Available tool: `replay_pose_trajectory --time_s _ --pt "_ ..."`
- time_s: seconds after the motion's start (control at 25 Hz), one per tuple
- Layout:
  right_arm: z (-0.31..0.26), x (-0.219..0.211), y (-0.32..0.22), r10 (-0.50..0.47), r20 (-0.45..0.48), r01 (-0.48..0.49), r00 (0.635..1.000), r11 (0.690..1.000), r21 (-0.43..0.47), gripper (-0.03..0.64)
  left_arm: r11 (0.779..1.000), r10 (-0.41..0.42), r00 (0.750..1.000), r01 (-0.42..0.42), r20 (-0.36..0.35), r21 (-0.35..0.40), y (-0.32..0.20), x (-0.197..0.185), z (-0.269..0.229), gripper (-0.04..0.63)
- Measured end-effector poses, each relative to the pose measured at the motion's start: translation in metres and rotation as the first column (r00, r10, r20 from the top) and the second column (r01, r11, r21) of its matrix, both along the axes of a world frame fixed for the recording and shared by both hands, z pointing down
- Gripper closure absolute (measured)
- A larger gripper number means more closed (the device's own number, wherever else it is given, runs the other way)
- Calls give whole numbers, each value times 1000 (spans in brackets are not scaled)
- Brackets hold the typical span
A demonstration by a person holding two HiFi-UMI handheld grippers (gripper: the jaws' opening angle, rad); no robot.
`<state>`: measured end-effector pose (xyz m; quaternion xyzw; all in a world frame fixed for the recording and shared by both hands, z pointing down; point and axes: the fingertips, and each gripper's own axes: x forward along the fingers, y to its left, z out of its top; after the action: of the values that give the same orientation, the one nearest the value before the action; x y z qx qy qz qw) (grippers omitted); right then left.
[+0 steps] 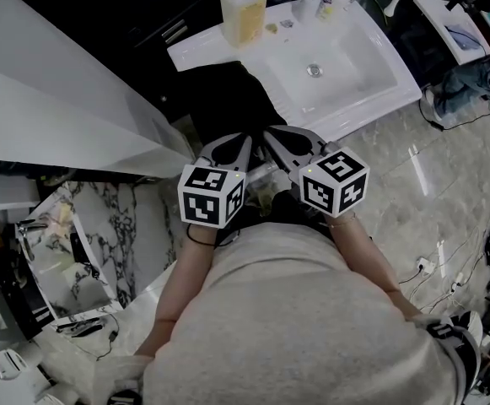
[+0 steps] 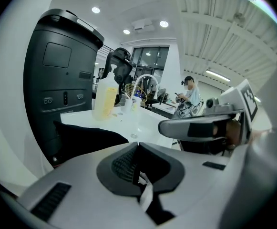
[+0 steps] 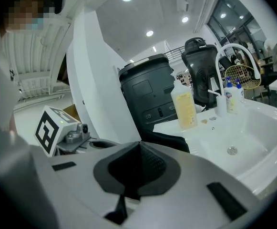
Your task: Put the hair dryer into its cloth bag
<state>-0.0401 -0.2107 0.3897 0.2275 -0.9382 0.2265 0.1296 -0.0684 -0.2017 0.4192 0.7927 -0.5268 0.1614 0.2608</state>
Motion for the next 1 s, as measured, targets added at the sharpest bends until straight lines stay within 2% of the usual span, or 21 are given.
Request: replay_pose_trajectory --time_s 0.2,0.68,1.0 --pt "3 -1 -4 -10 -17 10 1000 1000 2 618 1000 -9 1000 9 -24 -5 -4 2 1 584" --pt "4 1 -14 3 -28 -2 1000 1000 11 618 1000 -22 999 21 -29 -15 -10 -4 1 584" --pt "6 -4 -10 -8 -44 8 999 1000 12 618 999 -22 997 23 -70 23 -8 -4 -6 584"
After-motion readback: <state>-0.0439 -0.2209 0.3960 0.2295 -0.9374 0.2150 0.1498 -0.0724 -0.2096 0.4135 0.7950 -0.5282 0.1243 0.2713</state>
